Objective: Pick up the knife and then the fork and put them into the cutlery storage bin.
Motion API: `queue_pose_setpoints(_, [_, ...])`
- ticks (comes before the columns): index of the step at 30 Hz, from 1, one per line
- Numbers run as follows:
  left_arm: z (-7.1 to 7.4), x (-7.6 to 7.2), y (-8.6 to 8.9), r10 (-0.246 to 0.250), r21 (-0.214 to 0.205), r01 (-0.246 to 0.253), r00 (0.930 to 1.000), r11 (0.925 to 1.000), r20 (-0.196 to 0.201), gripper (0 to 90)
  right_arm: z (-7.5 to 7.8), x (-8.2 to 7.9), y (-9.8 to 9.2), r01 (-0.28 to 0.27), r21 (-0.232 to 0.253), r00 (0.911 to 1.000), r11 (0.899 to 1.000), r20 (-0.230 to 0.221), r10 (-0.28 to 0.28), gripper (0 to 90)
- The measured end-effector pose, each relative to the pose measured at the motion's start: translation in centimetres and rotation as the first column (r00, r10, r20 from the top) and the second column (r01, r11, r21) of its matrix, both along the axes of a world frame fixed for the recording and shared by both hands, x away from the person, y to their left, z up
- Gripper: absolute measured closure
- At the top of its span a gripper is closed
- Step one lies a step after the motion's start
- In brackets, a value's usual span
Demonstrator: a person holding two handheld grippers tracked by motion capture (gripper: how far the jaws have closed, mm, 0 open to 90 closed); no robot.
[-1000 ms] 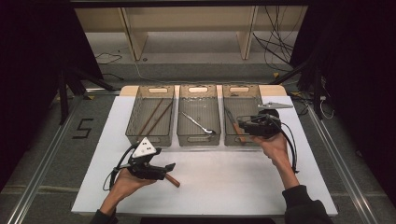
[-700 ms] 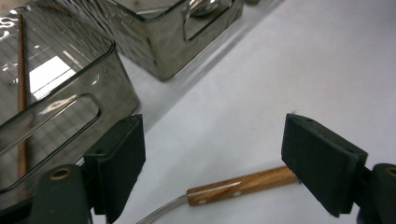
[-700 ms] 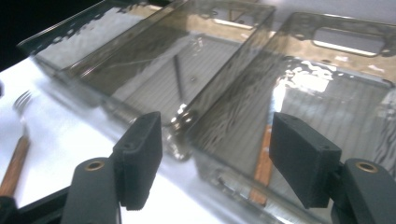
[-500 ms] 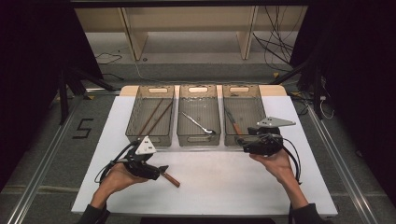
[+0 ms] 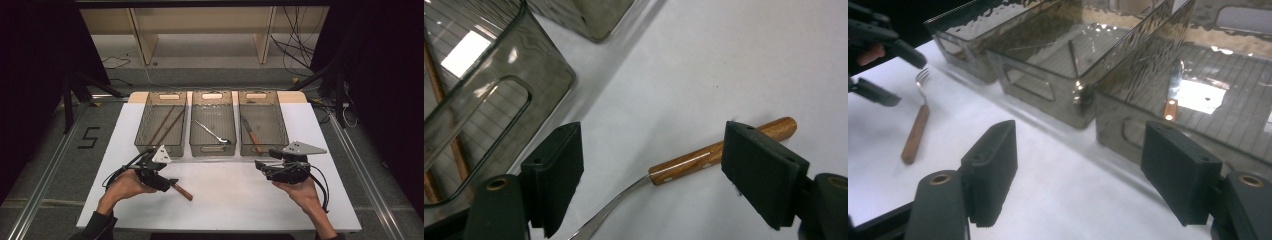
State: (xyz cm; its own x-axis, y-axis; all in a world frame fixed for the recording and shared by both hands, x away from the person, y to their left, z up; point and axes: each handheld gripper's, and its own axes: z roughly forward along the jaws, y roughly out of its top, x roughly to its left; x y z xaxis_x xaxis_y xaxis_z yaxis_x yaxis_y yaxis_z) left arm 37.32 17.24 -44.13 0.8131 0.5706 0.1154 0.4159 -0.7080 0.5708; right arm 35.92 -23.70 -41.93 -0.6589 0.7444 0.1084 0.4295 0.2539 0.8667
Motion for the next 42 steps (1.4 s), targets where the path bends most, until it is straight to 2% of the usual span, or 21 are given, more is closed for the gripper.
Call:
queue_pose_setpoints(6, [-0.5,0.3,-0.2,-0.014,0.048,0.015,0.9993,0.9987,-0.034,25.3,-0.8,-1.1,-0.4,-0.013,0.013,0.9999,1.000,0.006,0.013,30.9])
queue_pose_setpoints(11, [-1.0,0.6,-0.4,-0.028,0.094,0.032,0.9982,0.9950,-0.054,25.6,-1.1,-1.5,-0.6,-0.023,0.017,0.9997,1.000,0.004,0.023,30.6])
queue_pose_setpoints(13, [-1.0,0.8,-0.5,-0.047,0.118,0.053,0.9971,0.9916,-0.060,25.9,-1.2,-1.7,-0.6,-0.027,0.016,0.9996,1.000,0.002,0.027,30.6])
queue_pose_setpoints(18, [-1.0,1.1,-0.6,-0.064,0.148,0.072,0.9961,0.9864,-0.061,26.4,-1.5,-1.9,-0.6,-0.028,0.010,0.9996,1.000,-0.008,0.028,30.6])
queue_pose_setpoints(21, [-1.3,1.2,-0.7,-0.073,0.156,0.085,0.9942,0.9842,-0.079,26.9,-1.7,-2.1,-0.6,-0.031,0.011,0.9994,0.999,-0.014,0.031,30.6])
queue_pose_setpoints(22, [-1.4,1.2,-0.8,-0.084,0.173,0.098,0.9928,0.9801,-0.085,26.9,-1.8,-2.1,-0.7,-0.032,0.010,0.9994,0.999,-0.011,0.033,30.6])
queue_pose_setpoints(24, [-1.7,1.2,-0.9,-0.086,0.179,0.101,0.9922,0.9787,-0.091,27.0,-1.9,-2.2,-0.7,-0.034,0.012,0.9993,0.999,-0.015,0.034,30.6])
queue_pose_setpoints(28, [-1.9,1.4,-1.2,-0.112,0.211,0.133,0.9879,0.9685,-0.107,27.3,-2.1,-2.3,-0.7,-0.039,0.008,0.9991,0.999,-0.020,0.039,30.6])
queue_pose_setpoints(29, [-2.0,1.5,-1.3,-0.125,0.224,0.147,0.9862,0.9635,-0.109,27.7,-2.1,-2.4,-0.7,-0.039,0.007,0.9990,0.999,-0.019,0.039,30.6])
queue_pose_setpoints(32, [-2.1,1.6,-1.6,-0.141,0.229,0.167,0.9820,0.9590,-0.125,28.3,-2.2,-2.5,-0.7,-0.040,0.003,0.9989,0.999,-0.025,0.040,30.6])
queue_pose_setpoints(38, [-2.3,1.8,-2.0,-0.174,0.277,0.215,0.9709,0.9366,-0.164,29.7,-2.3,-2.6,-0.5,-0.042,0.002,0.9988,0.999,-0.024,0.042,30.6])
queue_pose_setpoints(40, [-2.4,1.9,-2.0,-0.174,0.275,0.216,0.9702,0.9369,-0.168,30.8,-2.3,-2.6,-0.5,-0.045,0.001,0.9986,0.999,-0.027,0.045,30.6])
queue_pose_setpoints(42, [-2.5,2.1,-2.1,-0.188,0.276,0.234,0.9649,0.9323,-0.184,31.8,-2.4,-2.6,-0.5,-0.045,-0.003,0.9986,0.999,-0.027,0.045,30.7])
